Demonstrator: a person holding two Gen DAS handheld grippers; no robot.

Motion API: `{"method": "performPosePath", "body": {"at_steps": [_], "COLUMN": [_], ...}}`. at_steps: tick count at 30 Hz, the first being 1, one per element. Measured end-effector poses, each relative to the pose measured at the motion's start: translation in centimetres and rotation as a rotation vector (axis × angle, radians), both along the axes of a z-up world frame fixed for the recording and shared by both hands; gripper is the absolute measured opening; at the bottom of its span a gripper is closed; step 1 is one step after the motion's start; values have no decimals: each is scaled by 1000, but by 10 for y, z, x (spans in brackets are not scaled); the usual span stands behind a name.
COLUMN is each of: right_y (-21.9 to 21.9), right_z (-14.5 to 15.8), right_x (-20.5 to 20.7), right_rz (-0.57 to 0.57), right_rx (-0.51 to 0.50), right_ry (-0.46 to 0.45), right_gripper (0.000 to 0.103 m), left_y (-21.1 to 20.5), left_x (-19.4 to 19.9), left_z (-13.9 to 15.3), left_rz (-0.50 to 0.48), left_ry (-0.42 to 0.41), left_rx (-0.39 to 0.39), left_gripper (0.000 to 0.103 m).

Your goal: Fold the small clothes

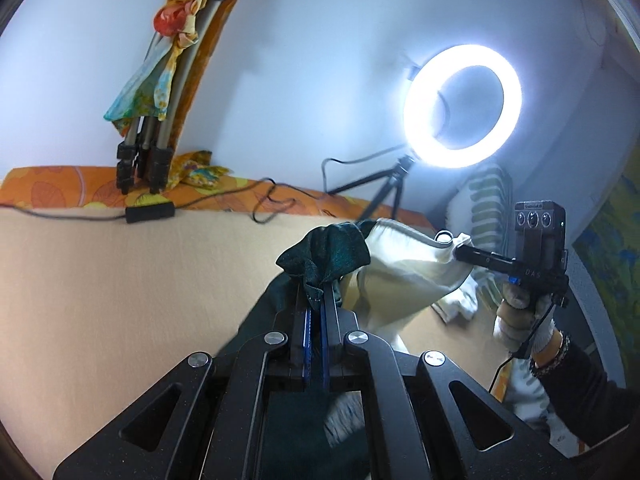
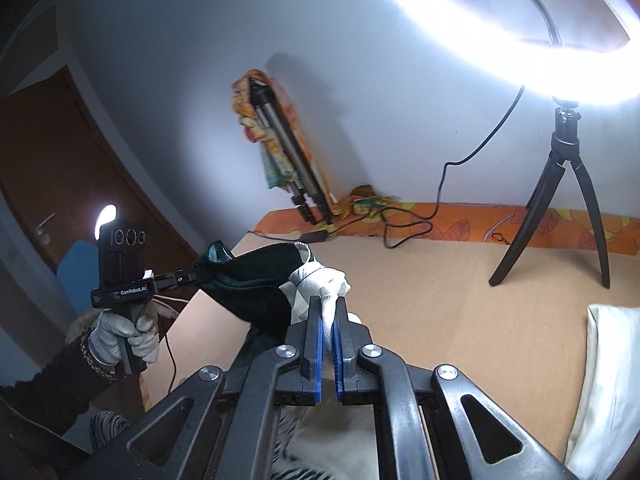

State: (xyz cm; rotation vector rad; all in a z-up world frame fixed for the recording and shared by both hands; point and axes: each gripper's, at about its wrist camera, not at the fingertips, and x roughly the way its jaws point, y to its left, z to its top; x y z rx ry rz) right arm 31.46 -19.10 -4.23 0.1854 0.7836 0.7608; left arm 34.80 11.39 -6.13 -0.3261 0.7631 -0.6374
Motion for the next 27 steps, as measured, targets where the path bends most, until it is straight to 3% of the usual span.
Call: {"method": "performPosePath", "body": {"at_steps": [6,12,19,22,24,26,27], "right_y": [3,0,-10,-13,-13,-15,-20], "right_z": [1,-44,-81,-85,-85,-83,-80], "right_x": [-79,-138,-172,-182,-192,-200,-207], "right_rz": [36,52,37,40,50,58,61], "right_rx": [-24,-78,-164,-209,-265,-278,-266], "right_ry": [-19,27,51,43,21,11,12], "right_gripper": [2,2,2,6,10,25,28], "left_y": [6,4,5,3,0,2,3], "left_x": [-66,-125,-160,-171,-179,-190,-195], "left_z": [-9,-43,-75,-72,-69,-67,-64], "left_rz": [-8,-37,-61,-91,-116,-138,-147], "left_ry": [20,73,117,99,90,78,75], "left_rx": [-2,53,149,197,226,265,276], "left_gripper": [2,2,2,3,11,14,14]}}
